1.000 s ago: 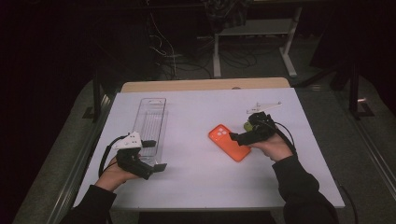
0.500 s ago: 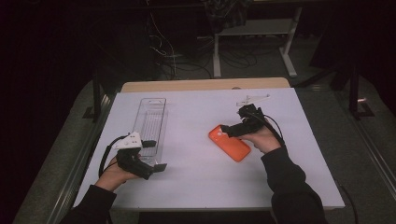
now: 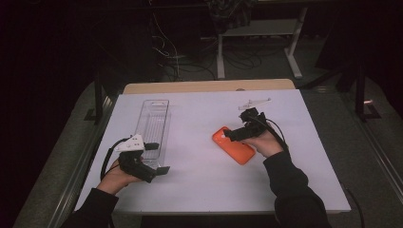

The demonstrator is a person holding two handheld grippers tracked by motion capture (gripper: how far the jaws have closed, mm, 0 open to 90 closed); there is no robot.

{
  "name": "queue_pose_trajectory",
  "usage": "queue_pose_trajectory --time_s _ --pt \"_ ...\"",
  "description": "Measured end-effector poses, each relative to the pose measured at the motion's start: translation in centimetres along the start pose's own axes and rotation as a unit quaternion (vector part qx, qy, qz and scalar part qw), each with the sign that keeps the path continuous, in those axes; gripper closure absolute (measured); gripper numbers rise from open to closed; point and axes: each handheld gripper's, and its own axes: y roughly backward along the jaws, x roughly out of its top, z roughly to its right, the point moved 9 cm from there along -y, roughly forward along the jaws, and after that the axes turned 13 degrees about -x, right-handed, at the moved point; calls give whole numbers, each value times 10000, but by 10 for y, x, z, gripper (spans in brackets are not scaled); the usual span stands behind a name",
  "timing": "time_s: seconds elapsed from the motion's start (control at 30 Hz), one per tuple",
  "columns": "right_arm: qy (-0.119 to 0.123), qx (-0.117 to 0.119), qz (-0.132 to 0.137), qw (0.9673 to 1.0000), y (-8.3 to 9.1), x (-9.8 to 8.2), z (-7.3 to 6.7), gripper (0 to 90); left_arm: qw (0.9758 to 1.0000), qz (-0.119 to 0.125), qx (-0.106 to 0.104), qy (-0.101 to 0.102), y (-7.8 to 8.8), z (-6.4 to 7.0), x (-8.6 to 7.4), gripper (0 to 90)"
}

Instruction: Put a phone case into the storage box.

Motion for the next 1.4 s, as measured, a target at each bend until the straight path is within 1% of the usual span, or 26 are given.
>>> queue_pose_trajectory --time_s 0.13,0.17,0.2,0.23,0.27,0.33,0.37,0.4,0.57,0.6,0.67,0.7,0.77,0.8,0.83,0.9,0.97,1.0,1.03,1.07,1.13,1.17,1.2,1.23,1.27,1.4 --pt "-10 -8 -57 10000 -5 -6 0 0 10000 -47 -10 8 0 1 -1 0" --pt "-34 -6 -131 9999 -6 -8 -1 0 10000 -50 -13 7 0 1 -1 0" --pt "5 -14 -129 9999 -8 -10 0 0 10000 -54 -13 3 0 1 -1 0" --pt "-39 3 -188 9998 -9 -12 -2 0 10000 -57 -19 2 0 1 -1 0" --pt "-17 -27 -261 9997 -13 -17 -2 0 10000 -68 -20 -4 0 1 -1 0" --pt "21 -37 -280 9996 -15 -18 -2 0 10000 -66 -20 -8 0 1 -1 0" --pt "21 -48 -345 9994 -17 -21 -3 0 10000 -57 -20 -5 0 1 -1 0" --pt "77 -59 -358 9993 -19 -22 -3 0 10000 -58 -12 -10 0 1 -1 0" --pt "73 -69 -548 9984 -28 -33 -6 0 10000 -43 -6 -6 0 1 -1 0" --pt "135 -64 -589 9982 -33 -37 -8 0 10000 -60 -14 -11 0 1 -1 0" --pt "153 -67 -604 9980 -34 -39 -8 0 10000 -58 -15 -4 0 1 -1 0" --pt "168 -76 -662 9976 -37 -41 -10 0 10000 -57 -17 0 0 1 -1 0" --pt "293 -111 -689 9971 -40 -44 -9 0 10000 -56 -18 -14 0 1 -1 0" --pt "289 -112 -751 9967 -41 -47 -11 0 10000 -41 -29 -30 0 1 0 0" --pt "289 -112 -751 9967 -41 -47 -11 0 10000 -41 -29 -30 0 1 0 0" --pt "378 -145 -753 9963 -44 -49 -10 0 10000 -27 -27 -22 -1 1 0 0" --pt "371 -122 -815 9959 -46 -52 -12 0 10000 -38 -30 -36 -1 1 0 0" --pt "397 -104 -892 9952 -47 -55 -13 0 10000 -6 -33 -16 -1 2 0 0" --pt "397 -104 -892 9952 -47 -55 -13 0 10000 -6 -35 -14 -1 2 0 0" --pt "459 -113 -881 9950 -48 -56 -14 0 10000 -2 -34 -13 -1 2 0 0" --pt "466 -91 -936 9945 -49 -58 -15 0 10000 -35 -30 -29 -1 1 -1 0" --pt "523 -89 -910 9944 -49 -58 -15 5 10000 -41 -27 -32 -1 1 -1 0" --pt "530 -138 -979 9937 -49 -59 -16 9 10000 -28 -29 -18 -1 1 0 0" --pt "530 -138 -979 9937 -49 -59 -16 9 10000 -28 -29 -18 -1 1 0 0" --pt "600 -135 -958 9935 -50 -60 -16 24 10000 -32 -28 -25 -1 1 0 0" --pt "596 -131 -998 9931 -50 -62 -16 54 10000 -27 -29 -29 -1 2 0 0"
